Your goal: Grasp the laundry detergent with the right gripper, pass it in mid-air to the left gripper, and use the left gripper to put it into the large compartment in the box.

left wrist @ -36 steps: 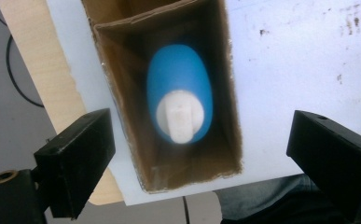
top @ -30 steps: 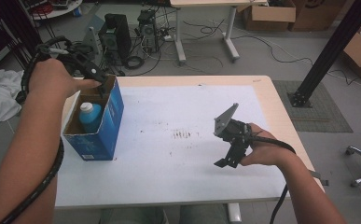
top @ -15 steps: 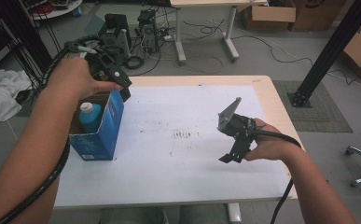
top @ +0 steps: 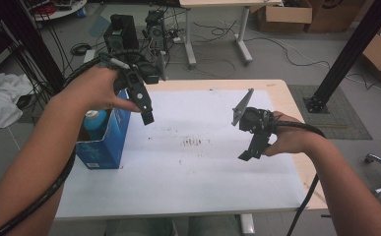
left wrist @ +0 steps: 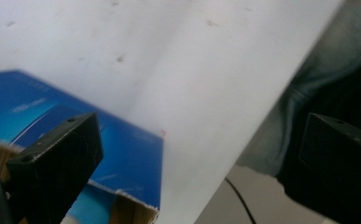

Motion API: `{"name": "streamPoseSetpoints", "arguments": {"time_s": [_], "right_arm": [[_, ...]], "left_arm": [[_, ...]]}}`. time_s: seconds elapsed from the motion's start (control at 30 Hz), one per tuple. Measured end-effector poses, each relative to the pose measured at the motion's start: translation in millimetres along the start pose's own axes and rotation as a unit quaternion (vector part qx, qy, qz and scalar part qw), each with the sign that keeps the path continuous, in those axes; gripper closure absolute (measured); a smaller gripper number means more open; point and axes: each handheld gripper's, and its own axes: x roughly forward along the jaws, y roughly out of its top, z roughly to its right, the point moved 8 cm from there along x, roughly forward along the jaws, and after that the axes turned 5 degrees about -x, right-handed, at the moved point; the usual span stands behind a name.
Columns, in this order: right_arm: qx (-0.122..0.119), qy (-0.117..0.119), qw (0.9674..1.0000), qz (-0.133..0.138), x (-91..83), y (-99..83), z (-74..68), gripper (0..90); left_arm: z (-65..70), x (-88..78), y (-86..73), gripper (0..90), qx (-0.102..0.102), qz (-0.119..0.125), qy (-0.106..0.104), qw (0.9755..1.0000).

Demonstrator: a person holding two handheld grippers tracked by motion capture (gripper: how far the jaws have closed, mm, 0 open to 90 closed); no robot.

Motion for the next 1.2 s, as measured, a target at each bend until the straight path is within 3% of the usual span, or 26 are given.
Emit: {"name": "streamPoseSetpoints", "arguments": {"time_s": [0.1, 0.3, 0.73, 1.2], "right_arm": [[-0.001, 0.0, 1.0, -0.004, -2.3, 0.2, 4.6, 0.0], [-0.005, -0.002, 0.9999, -0.009, -2.5, 1.4, 11.9, 0.0], [-0.006, 0.0, 0.9995, -0.03, -0.8, 1.0, 20.2, 0.0], [-0.008, 0.001, 0.9994, -0.033, 2.2, 3.3, 21.0, 0.0]], "left_arm": [[10.3, 10.0, -2.6, 0.4, 0.061, -0.021, -0.016, 0.9978], [16.3, 29.2, -1.2, 0.3, 0.093, -0.033, -0.035, 0.9945], [26.3, 43.6, 0.8, 0.2, 0.119, -0.037, -0.046, 0.9911], [29.9, 44.4, 0.9, 0.2, 0.125, -0.035, -0.052, 0.9902]]}}
